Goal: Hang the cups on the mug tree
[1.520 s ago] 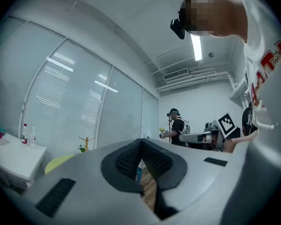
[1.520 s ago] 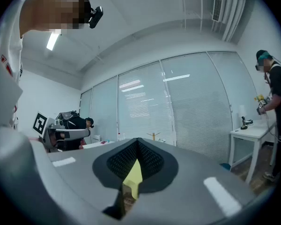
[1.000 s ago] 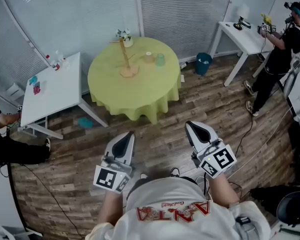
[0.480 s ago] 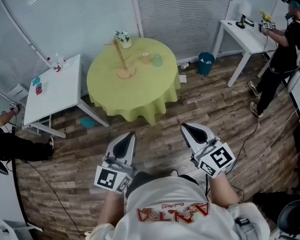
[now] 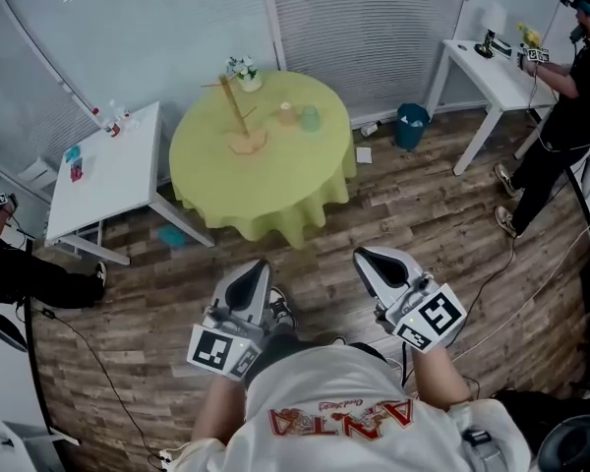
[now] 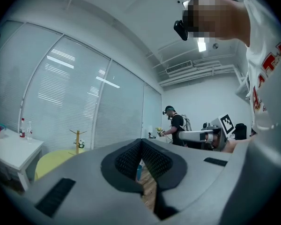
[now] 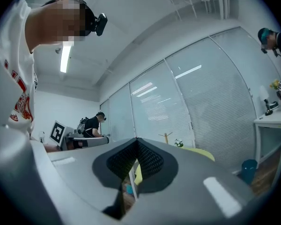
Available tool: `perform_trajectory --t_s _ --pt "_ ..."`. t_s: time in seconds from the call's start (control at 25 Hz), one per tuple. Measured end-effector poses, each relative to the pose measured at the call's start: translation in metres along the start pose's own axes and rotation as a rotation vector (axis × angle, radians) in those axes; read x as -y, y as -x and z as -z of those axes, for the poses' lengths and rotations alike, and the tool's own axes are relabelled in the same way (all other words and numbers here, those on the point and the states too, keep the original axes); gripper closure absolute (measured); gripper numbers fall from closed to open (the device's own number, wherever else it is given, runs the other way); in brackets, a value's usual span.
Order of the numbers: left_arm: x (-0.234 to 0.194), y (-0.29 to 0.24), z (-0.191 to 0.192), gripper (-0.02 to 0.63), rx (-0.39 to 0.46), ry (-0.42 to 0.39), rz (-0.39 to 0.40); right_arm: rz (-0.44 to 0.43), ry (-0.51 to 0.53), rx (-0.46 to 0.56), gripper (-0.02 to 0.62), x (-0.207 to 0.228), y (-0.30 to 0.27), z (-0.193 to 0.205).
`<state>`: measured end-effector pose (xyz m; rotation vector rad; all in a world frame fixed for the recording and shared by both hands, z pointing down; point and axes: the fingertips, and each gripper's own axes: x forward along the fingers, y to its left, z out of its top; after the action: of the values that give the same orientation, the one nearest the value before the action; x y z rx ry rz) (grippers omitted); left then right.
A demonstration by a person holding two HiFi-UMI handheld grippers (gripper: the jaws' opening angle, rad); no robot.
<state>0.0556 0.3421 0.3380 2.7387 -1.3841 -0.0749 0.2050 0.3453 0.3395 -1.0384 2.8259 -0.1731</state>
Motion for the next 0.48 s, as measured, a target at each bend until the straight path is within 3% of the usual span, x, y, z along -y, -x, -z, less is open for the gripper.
perform_trajectory --t_s 0.48 --pt "-0.074 -0.077 0.001 0.597 0.016 0.036 0.050 0.125 -0.004 -0.061 0.595 0.079 -0.061 0.005"
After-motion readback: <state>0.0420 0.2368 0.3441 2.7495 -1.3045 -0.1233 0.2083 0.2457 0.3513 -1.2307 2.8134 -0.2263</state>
